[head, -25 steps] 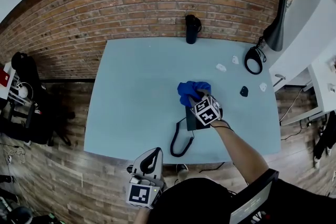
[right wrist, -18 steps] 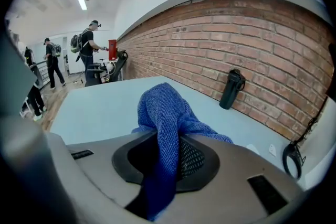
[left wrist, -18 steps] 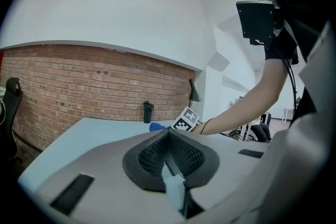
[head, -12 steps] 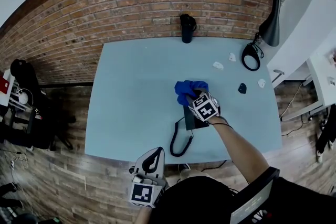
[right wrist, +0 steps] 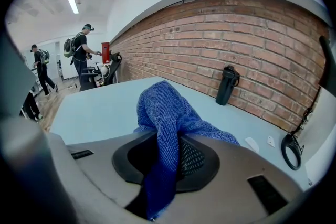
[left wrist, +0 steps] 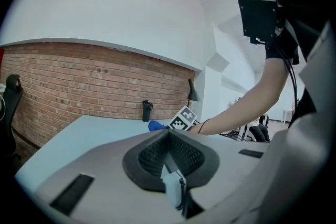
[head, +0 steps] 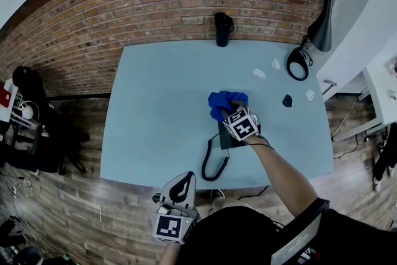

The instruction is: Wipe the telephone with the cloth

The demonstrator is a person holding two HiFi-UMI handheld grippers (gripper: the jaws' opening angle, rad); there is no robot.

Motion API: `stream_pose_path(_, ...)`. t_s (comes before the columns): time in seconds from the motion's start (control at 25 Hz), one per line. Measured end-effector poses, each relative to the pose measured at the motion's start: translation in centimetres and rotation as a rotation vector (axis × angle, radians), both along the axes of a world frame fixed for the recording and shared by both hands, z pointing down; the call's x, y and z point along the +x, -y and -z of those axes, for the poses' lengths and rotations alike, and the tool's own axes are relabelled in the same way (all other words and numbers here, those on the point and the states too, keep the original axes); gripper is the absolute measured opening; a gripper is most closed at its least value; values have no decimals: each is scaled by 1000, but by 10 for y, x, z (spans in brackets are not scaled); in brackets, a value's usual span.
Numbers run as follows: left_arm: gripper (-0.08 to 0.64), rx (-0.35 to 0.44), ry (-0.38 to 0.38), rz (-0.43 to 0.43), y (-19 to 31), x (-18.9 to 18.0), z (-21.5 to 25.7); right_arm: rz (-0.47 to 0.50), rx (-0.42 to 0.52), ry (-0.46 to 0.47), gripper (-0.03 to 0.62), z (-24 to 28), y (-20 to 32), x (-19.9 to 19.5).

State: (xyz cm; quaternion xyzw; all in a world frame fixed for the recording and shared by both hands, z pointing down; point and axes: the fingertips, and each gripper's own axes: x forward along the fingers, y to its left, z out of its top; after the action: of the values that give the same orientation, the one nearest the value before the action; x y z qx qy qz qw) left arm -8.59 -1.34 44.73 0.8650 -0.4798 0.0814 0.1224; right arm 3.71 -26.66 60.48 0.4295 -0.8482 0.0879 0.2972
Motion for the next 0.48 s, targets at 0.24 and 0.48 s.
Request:
stream_pose_path(0.24,18,2,4,-8,-3,-2,0,-24,-9,1,88,-1,-12,-3)
stream_pose_path(0.48,18,-7,-3,-6,-8,0,-3,-16,-29,-2,88,-14,-28,-2)
